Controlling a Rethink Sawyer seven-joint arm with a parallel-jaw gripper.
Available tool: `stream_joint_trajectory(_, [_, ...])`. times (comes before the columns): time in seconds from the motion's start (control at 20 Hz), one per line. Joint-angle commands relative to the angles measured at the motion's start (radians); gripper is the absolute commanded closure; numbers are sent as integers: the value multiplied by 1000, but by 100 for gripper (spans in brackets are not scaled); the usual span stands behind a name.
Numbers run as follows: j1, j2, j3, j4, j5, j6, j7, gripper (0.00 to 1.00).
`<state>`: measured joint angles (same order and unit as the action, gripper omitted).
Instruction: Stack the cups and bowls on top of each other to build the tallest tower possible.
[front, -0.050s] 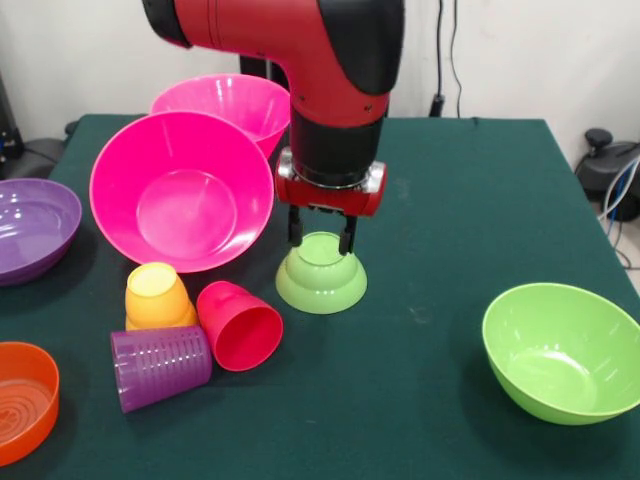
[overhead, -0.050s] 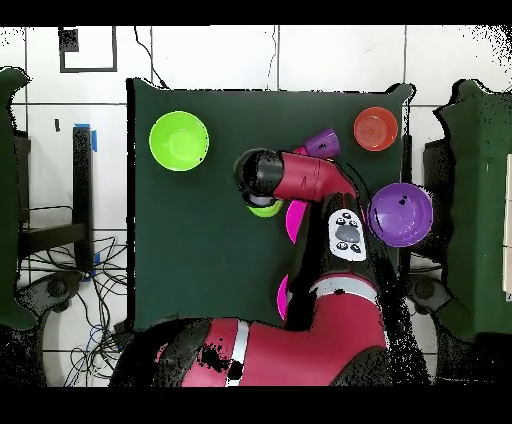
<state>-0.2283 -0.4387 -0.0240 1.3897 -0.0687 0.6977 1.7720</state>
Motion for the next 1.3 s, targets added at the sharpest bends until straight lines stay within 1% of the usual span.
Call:
stream_joint_trajectory(0.05, [11,10,44,54,20,50,118,0])
stream_joint_trajectory(0.2, [4,36,44,70,10,-5,121,0])
stream_joint_trajectory(0.3, [3,47,39,79,7,-13,125,0])
stream_joint_trajectory(0.45, [7,28,38,123,13,-17,132,0])
stream_joint_trajectory(0.55, [12,18,31,134,16,-8,138,0])
stream_joint_trajectory(0.65, [9,14,36,147,17,-22,136,0])
stream_joint_trajectory(1.0, [-2,37,55,138,23,-62,126,0])
stream_joint_trajectory(1.1, [-5,63,62,113,21,-86,122,0])
stream_joint_trajectory(1.15, [-12,93,72,94,15,-122,113,0])
stream_joint_trajectory(1.3, [-10,154,71,45,2,-165,111,0])
